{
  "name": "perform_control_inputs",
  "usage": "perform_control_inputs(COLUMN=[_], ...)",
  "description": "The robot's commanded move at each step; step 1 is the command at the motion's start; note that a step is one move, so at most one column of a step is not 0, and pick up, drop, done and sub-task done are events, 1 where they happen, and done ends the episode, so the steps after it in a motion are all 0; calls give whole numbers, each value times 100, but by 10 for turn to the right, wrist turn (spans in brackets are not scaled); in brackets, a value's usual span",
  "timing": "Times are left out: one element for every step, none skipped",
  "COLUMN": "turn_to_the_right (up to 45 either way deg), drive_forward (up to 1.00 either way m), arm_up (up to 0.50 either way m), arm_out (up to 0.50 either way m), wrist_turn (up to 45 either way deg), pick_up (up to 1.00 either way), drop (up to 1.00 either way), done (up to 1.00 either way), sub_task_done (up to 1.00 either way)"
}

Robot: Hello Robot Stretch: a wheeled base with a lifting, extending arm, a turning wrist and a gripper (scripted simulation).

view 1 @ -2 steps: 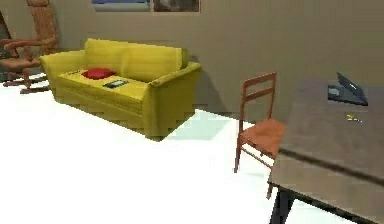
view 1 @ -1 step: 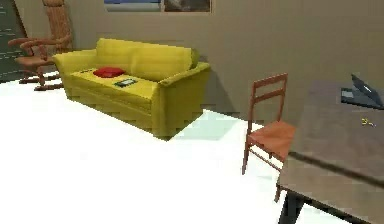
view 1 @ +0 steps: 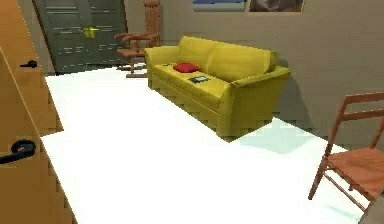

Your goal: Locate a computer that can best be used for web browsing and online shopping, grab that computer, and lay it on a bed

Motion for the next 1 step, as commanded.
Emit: perform_control_inputs(turn_to_the_right=[0], drive_forward=[50], arm_up=[0], arm_out=[0], wrist_turn=[0], pick_up=[0], drop=[0], done=[0], sub_task_done=[0])
